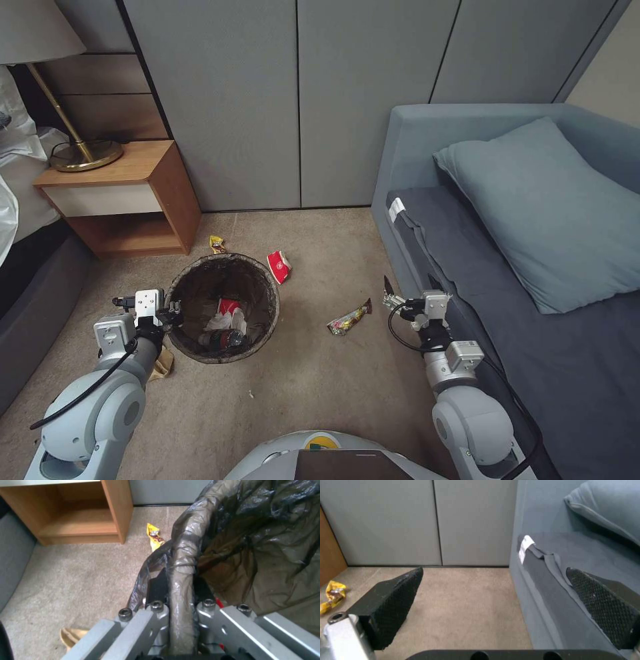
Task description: Pick up the trash bin, then pick up the garbage from the floor and place it into the trash bin.
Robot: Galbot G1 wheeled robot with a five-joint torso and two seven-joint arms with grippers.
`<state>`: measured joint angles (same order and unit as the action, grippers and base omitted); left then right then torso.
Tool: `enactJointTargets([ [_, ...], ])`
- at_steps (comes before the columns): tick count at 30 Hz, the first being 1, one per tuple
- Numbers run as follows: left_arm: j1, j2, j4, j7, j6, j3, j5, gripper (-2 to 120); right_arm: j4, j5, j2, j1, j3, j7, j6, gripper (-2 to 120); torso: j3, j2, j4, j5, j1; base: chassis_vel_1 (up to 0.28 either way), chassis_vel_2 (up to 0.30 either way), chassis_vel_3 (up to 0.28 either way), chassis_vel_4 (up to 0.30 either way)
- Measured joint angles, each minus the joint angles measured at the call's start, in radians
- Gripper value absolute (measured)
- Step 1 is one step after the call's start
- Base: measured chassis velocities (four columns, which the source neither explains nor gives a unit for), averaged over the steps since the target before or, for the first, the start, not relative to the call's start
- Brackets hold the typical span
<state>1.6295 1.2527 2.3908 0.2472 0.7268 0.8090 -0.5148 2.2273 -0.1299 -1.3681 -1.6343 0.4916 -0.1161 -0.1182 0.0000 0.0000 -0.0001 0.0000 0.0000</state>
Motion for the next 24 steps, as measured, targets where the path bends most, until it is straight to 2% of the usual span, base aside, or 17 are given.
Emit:
enactJointTargets([
  [11, 0.006, 0.002, 0.011, 0.000, -0.001, 0.002, -0.001, 3, -0.040, -0.002, 0.012, 0.045, -0.031, -0.037, -0.034, 100, 0.000, 0.000, 0.0001, 0.0001, 0.000, -0.043, 0.045, 0.041, -0.047],
  [14, 0.011, 0.004, 0.017, 0.000, -0.001, 0.003, -0.001, 3, -0.060, -0.030, 0.025, 0.083, -0.053, -0.074, -0.075, 100, 0.000, 0.000, 0.0001, 0.0001, 0.000, 0.000, 0.000, 0.000, 0.000],
  [16, 0.013, 0.005, 0.021, 0.000, -0.001, 0.004, -0.001, 3, -0.070, -0.058, 0.035, 0.104, -0.073, -0.105, -0.104, 100, 0.000, 0.000, 0.0001, 0.0000, 0.000, 0.000, 0.000, 0.000, 0.000],
  [19, 0.016, 0.008, 0.027, 0.000, -0.001, 0.004, -0.001, 3, -0.103, -0.173, 0.057, 0.167, -0.126, -0.197, -0.190, 100, 0.000, 0.000, 0.0000, -0.0001, 0.000, 0.000, 0.000, 0.000, 0.000],
  [20, 0.016, 0.008, 0.027, 0.000, -0.001, 0.004, -0.001, 3, -0.103, -0.173, 0.057, 0.167, -0.126, -0.197, -0.190, 100, 0.000, 0.000, 0.0000, -0.0001, 0.000, 0.000, 0.000, 0.000, 0.000],
  [22, 0.016, 0.009, 0.030, 0.000, -0.001, 0.004, -0.001, 3, -0.157, -0.278, 0.063, 0.217, -0.164, -0.263, -0.237, 100, 0.000, 0.000, 0.0002, 0.0001, 0.000, 0.000, 0.000, 0.000, 0.000],
  [24, 0.016, 0.009, 0.030, 0.001, -0.001, 0.004, -0.001, 3, -0.195, -0.304, 0.063, 0.238, -0.173, -0.272, -0.249, 100, 0.000, 0.000, 0.0003, -0.0001, 0.000, 0.000, 0.000, 0.000, 0.000],
])
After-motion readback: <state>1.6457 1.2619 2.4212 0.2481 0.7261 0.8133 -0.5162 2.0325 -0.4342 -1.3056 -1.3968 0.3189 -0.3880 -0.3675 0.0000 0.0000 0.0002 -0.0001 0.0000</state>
